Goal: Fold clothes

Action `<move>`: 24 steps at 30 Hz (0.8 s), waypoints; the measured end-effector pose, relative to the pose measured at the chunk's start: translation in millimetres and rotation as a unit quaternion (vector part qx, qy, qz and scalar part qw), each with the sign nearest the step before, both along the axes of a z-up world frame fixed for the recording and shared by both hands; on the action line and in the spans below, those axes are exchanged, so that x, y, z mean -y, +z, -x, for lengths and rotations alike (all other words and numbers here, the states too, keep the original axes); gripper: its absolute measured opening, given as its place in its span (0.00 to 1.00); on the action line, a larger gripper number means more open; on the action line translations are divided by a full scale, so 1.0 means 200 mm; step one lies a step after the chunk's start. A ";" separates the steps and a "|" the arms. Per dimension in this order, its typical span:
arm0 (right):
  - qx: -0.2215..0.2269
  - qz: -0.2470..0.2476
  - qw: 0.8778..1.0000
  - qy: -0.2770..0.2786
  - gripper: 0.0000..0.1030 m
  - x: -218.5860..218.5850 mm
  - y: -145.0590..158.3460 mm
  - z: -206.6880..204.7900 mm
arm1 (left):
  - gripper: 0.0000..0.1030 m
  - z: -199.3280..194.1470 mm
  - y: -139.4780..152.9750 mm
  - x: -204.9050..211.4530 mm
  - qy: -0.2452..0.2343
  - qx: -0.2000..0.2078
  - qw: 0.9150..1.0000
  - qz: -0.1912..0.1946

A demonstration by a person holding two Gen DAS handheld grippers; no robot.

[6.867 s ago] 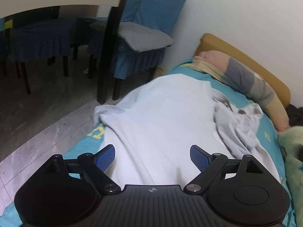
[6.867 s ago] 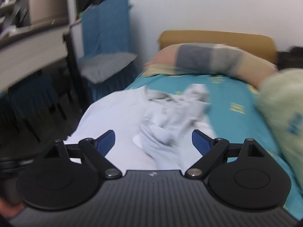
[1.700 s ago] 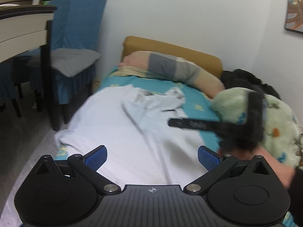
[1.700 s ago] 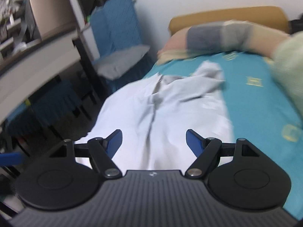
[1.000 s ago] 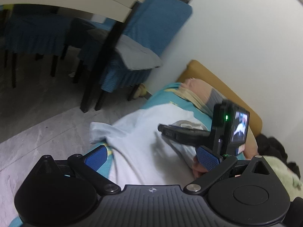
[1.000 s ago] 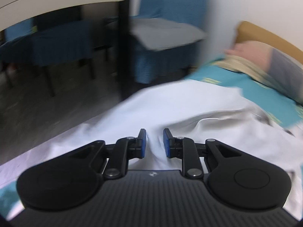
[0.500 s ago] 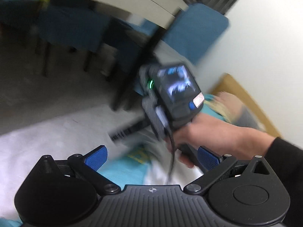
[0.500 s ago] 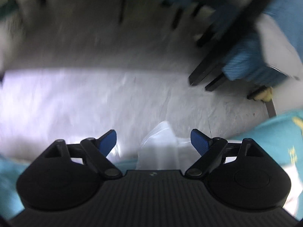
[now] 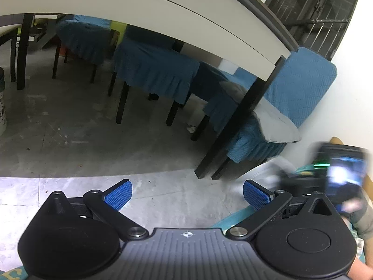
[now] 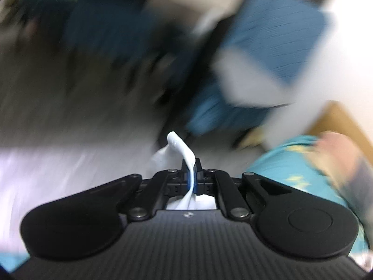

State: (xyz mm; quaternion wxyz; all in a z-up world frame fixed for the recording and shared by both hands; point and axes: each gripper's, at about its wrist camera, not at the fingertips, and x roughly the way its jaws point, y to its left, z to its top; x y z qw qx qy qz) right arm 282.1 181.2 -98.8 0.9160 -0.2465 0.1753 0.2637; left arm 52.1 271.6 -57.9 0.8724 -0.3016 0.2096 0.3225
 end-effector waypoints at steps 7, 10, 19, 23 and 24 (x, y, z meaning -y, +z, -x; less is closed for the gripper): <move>0.018 -0.206 0.940 -0.273 0.05 0.84 0.07 0.01 | 0.99 -0.01 0.01 0.05 -0.028 -0.004 1.000 -0.004; -0.029 -0.206 0.917 -0.341 0.07 1.12 -0.04 0.01 | 0.99 -0.02 0.01 0.07 -0.040 -0.006 0.999 -0.006; -0.108 -0.229 0.934 -0.253 0.84 1.41 -0.09 0.09 | 0.99 -0.07 -0.02 0.15 -0.072 -0.027 0.997 -0.017; -0.084 -0.190 0.961 -0.181 0.83 1.29 -0.02 -0.11 | 0.99 -0.09 -0.04 0.19 -0.085 -0.039 0.995 -0.022; -0.078 -0.169 0.969 -0.165 0.83 1.26 -0.01 -0.17 | 0.99 -0.10 -0.05 0.20 -0.088 -0.042 0.995 -0.024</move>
